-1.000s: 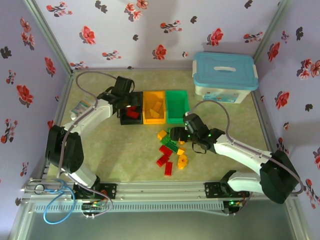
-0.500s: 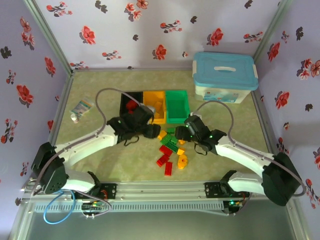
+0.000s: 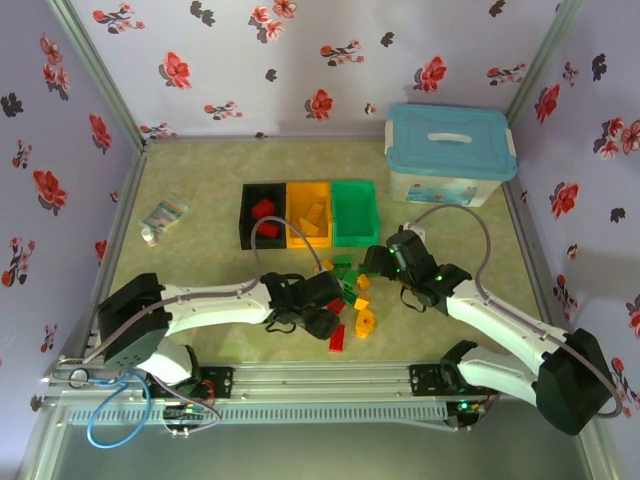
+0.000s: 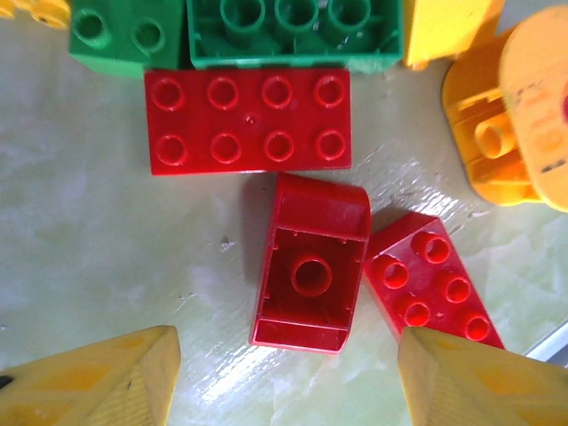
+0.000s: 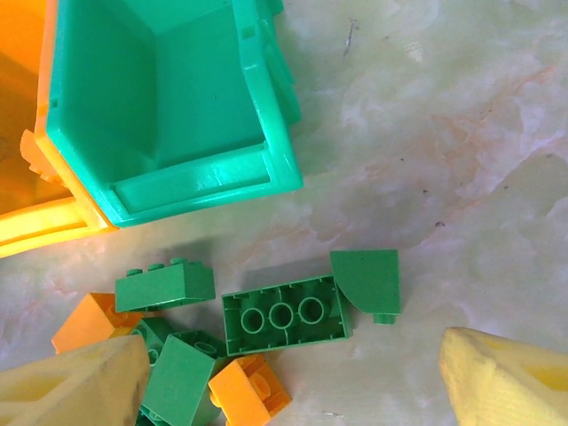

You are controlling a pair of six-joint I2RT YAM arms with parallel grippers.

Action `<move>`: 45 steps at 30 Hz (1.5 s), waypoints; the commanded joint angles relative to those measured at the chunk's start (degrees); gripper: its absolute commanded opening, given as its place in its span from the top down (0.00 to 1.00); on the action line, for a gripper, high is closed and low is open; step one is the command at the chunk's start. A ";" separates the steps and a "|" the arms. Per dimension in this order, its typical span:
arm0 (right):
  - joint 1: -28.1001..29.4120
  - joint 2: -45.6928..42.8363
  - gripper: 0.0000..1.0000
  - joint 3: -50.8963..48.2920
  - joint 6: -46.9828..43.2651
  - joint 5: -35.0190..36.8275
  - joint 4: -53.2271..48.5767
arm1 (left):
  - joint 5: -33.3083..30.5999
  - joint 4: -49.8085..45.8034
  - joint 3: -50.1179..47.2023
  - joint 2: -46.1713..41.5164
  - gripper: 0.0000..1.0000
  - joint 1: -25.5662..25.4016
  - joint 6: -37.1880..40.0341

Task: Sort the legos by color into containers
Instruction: Pick up the lego from the middle-left of the table.

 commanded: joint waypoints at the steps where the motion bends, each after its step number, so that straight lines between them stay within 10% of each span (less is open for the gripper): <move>1: -0.17 0.12 0.15 0.31 1.10 -0.20 -0.74 | 1.33 -1.44 1.38 1.58 0.36 -0.12 0.76; 27: -0.70 -0.15 0.15 -1.39 0.97 0.04 0.07 | 1.44 1.59 1.84 7.48 0.53 1.38 1.85; 45: -0.88 -0.97 0.16 -2.24 1.42 -0.04 0.37 | 1.43 1.36 -3.89 -4.90 0.64 7.96 1.49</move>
